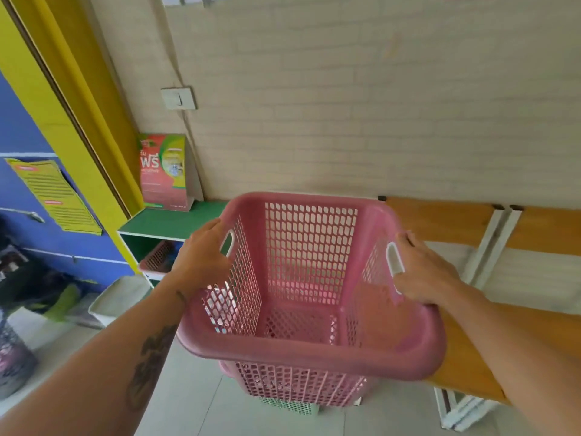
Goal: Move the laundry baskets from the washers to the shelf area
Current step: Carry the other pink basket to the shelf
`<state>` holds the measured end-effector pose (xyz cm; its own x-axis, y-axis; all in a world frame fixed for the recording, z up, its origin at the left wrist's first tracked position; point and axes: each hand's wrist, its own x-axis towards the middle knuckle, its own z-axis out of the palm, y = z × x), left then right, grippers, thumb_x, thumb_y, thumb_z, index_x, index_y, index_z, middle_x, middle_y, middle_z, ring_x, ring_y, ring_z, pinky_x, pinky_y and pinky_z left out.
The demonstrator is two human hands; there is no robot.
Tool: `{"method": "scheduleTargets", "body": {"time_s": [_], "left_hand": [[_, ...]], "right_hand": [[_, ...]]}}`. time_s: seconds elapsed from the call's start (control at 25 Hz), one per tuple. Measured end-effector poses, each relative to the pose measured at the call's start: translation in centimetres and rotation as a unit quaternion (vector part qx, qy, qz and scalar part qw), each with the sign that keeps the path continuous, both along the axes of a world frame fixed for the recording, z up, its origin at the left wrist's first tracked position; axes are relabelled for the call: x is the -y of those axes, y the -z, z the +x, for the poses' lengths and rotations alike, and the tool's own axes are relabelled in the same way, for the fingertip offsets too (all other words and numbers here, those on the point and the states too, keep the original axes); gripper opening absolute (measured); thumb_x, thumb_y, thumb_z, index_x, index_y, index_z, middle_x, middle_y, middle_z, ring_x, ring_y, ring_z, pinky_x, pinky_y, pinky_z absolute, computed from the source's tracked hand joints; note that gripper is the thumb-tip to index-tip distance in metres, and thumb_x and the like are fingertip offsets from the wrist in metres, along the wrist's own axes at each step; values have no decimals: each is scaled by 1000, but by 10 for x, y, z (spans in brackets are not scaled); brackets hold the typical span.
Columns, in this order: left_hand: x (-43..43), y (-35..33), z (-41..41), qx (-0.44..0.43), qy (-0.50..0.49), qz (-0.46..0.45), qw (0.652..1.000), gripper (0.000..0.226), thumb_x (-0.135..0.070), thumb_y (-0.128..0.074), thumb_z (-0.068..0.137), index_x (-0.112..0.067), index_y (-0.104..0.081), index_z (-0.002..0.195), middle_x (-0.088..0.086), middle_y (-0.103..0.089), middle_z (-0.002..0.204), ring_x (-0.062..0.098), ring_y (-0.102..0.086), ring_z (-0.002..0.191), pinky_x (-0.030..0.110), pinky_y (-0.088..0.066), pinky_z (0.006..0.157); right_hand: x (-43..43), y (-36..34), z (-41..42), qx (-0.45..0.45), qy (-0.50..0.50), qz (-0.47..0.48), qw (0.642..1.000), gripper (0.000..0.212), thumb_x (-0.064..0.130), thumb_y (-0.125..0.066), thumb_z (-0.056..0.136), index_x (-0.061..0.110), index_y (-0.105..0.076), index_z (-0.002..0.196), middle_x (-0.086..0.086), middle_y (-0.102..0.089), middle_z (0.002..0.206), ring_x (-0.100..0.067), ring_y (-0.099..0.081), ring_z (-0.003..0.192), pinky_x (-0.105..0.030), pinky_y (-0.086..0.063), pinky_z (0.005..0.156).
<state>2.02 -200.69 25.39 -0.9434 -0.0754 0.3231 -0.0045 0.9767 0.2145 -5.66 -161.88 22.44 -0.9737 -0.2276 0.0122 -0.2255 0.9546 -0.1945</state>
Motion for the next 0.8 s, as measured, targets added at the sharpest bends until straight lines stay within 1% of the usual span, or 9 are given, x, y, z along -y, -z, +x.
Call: {"method": "scheduleTargets", "body": {"time_s": [0.08, 0.2, 0.24, 0.32, 0.44, 0.56, 0.68, 0.72, 0.8], "left_hand": [[25, 17, -28, 4, -4, -14, 1000, 83, -15, -65, 67, -37, -32, 141, -11, -52, 90, 17, -56, 79, 35, -51, 65], [59, 43, -63, 20, -13, 11, 1000, 70, -8, -59, 62, -27, -44, 128, -6, -51, 96, 23, -57, 81, 34, -49, 65], [67, 51, -71, 21, -17, 19, 999, 69, -7, -57, 62, -25, -45, 128, -4, -54, 103, 24, -58, 84, 35, -51, 67], [86, 77, -90, 34, -22, 26, 999, 75, -7, -54, 64, -27, -42, 135, -1, -54, 125, 27, -61, 95, 40, -54, 73], [106, 127, -116, 64, -21, 44, 997, 82, -3, -54, 68, -24, -37, 145, 1, -39, 151, 31, -58, 114, 44, -54, 85], [122, 205, -142, 112, -1, 59, 992, 85, 1, -55, 73, -20, -29, 151, 5, -28, 158, 30, -43, 135, 48, -43, 105], [134, 296, -150, 169, 17, 74, 983, 84, 7, -52, 72, -15, -32, 150, 9, -23, 159, 34, -36, 139, 50, -40, 107], [140, 332, -153, 187, 14, 79, 979, 83, 9, -49, 71, -13, -33, 150, 11, -24, 159, 35, -35, 140, 49, -39, 106], [151, 389, -157, 222, 15, 78, 972, 82, 1, -39, 71, -10, -27, 151, 14, -24, 158, 33, -27, 144, 47, -37, 112]], "right_hand": [[21, 17, -25, 8, 5, -8, 1000, 52, 20, -51, 80, 17, -29, 127, 2, -27, 140, -28, -54, 100, -38, -42, 61], [51, 43, -55, 3, 10, -17, 1000, 58, 27, -52, 84, 19, -24, 134, 1, -23, 147, -30, -54, 108, -40, -46, 67], [61, 49, -60, 3, 16, -24, 1000, 63, 25, -54, 84, 19, -22, 138, 1, -21, 149, -32, -54, 111, -40, -45, 69], [82, 65, -71, 29, 33, -28, 999, 79, 16, -58, 83, 20, -13, 147, 1, -12, 156, -34, -53, 117, -38, -45, 71], [107, 108, -79, 54, 51, -59, 996, 95, 3, -63, 78, 20, -5, 151, 0, -1, 161, -36, -50, 123, -37, -51, 74], [131, 178, -86, 97, 120, -53, 987, 104, 1, -69, 74, 20, -4, 151, -4, -1, 162, -39, -50, 123, -40, -53, 75], [150, 262, -81, 141, 169, -45, 974, 111, 2, -76, 69, 20, -3, 151, -10, -12, 160, -41, -56, 113, -43, -56, 71], [158, 296, -80, 151, 175, -35, 972, 112, 2, -77, 69, 19, -4, 152, -11, -14, 160, -41, -54, 117, -43, -56, 73], [172, 346, -83, 171, 186, -32, 967, 114, 2, -79, 69, 17, -4, 153, -10, -6, 163, -39, -41, 135, -44, -55, 86]]}}
